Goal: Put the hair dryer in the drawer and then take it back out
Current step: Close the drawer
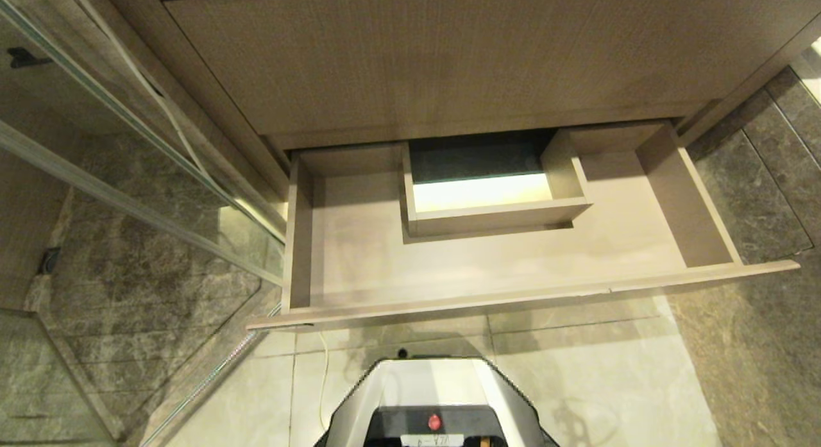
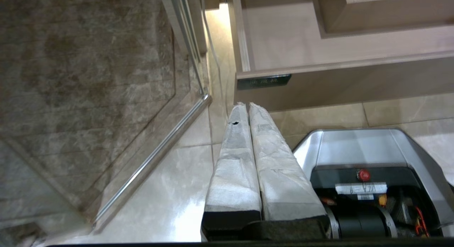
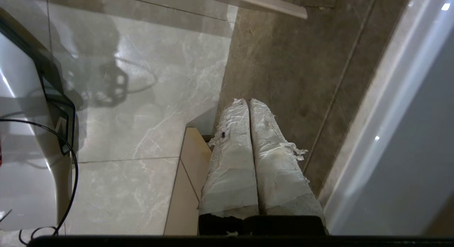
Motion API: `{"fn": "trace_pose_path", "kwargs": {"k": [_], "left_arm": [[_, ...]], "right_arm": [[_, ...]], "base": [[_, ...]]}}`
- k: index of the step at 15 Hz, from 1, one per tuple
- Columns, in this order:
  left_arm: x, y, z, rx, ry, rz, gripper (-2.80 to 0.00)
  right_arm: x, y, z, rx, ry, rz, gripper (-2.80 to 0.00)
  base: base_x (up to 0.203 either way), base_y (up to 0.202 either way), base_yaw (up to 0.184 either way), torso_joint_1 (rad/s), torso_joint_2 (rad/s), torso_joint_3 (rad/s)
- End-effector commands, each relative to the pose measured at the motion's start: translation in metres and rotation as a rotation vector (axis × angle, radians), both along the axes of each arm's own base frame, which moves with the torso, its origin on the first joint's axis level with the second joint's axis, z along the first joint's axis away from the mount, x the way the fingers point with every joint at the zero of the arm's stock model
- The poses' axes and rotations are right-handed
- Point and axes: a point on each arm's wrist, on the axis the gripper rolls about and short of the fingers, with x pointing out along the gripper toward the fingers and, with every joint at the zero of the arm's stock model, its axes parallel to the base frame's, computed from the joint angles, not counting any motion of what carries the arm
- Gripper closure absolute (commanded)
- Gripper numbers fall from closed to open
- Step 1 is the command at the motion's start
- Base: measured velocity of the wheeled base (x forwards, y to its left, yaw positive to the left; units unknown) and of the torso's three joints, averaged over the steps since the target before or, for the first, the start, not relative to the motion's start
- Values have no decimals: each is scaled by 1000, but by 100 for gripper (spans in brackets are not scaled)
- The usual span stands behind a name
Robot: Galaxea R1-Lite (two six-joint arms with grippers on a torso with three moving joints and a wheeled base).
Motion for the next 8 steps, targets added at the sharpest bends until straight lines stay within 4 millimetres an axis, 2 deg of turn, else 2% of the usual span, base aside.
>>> {"fn": "trace_pose_path", "kwargs": {"k": [1, 5, 8], "left_arm": [[0, 0, 0, 0, 0, 1, 0], [0, 0, 0, 0, 1, 0, 0], [0, 0, 0, 1, 0, 0, 0]], "right_arm": [[36, -13, -11, 36, 121, -6, 0], [85, -36, -21, 73, 235, -33, 0], [108, -49, -51, 132, 434, -48, 0]], "base": [[0, 0, 0, -12, 412, 330], [0, 0, 0, 14, 342, 384], [0, 0, 0, 126, 88, 244]]}}
